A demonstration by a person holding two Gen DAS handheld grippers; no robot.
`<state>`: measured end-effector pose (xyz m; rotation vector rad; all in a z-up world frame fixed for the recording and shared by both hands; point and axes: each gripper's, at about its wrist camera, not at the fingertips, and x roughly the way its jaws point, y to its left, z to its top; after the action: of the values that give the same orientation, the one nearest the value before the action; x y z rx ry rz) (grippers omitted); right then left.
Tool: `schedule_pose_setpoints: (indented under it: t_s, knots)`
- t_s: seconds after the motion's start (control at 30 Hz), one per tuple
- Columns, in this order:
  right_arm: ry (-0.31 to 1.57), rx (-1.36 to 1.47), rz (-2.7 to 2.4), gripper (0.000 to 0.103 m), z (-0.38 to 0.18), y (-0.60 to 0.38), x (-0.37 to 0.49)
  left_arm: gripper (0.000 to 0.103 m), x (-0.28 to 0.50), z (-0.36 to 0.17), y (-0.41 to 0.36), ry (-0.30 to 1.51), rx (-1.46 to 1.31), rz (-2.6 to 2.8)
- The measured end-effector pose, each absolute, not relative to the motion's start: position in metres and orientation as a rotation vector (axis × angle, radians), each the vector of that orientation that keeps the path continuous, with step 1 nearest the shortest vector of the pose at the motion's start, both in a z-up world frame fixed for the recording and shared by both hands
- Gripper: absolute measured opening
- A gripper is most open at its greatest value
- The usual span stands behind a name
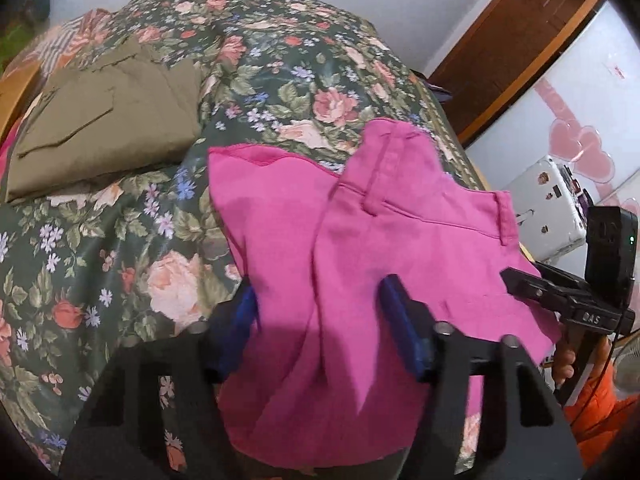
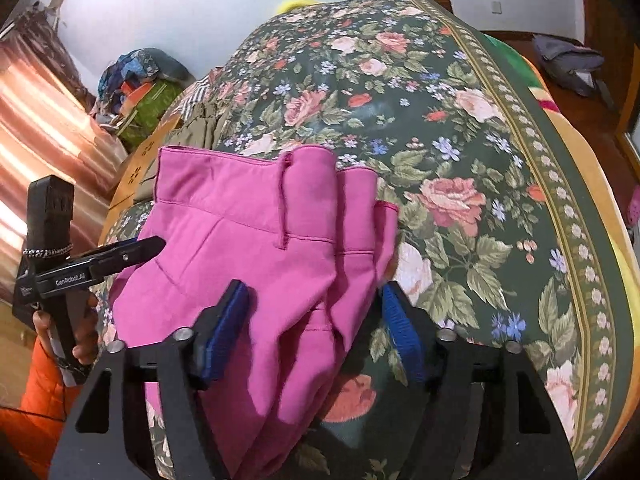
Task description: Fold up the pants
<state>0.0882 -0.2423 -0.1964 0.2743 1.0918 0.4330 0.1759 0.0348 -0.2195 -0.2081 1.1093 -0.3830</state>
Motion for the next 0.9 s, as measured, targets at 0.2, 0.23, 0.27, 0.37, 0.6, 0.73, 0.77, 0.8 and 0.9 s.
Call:
schedule_pose_setpoints:
  t_s: [0.2, 0.23, 0.27, 0.37, 0.6, 0.73, 0.77, 0.8, 0.9]
  knots:
    - [1.068, 0.263, 0.447, 0.036, -0.192, -0.238, 0.093, 0.036, 0.174, -0.210, 0.029, 1.087, -0.176, -0.384]
    - [1.061, 0.255, 0.446, 0.033, -0.191, -0.237, 0.093, 0.033, 0.174, -0.209, 0.030, 1.082, -0.178, -0.382]
    - [1.053, 0.245, 0.443, 0.031, -0.190, -0.237, 0.092, 0.031, 0.173, -0.206, 0.030, 1.076, -0.180, -0.380]
    - [1.033, 0.225, 0.445, 0.022, -0.185, -0.237, 0.094, 0.026, 0.169, -0.198, 0.030, 1.056, -0.175, -0.378]
    - [0.973, 0.191, 0.469, 0.015, -0.164, -0.234, 0.097, 0.021, 0.158, -0.169, 0.023, 0.967, -0.109, -0.354]
    - [0.930, 0.178, 0.485, 0.014, -0.149, -0.229, 0.103, 0.021, 0.158, -0.149, 0.027, 0.909, -0.107, -0.335]
    - [0.917, 0.172, 0.492, 0.014, -0.145, -0.227, 0.106, 0.021, 0.159, -0.143, 0.029, 0.893, -0.105, -0.328]
    - [0.906, 0.169, 0.497, 0.014, -0.141, -0.226, 0.107, 0.021, 0.160, -0.138, 0.031, 0.879, -0.105, -0.322]
    - [0.866, 0.147, 0.517, 0.014, -0.128, -0.218, 0.117, 0.021, 0.165, -0.122, 0.041, 0.833, -0.110, -0.299]
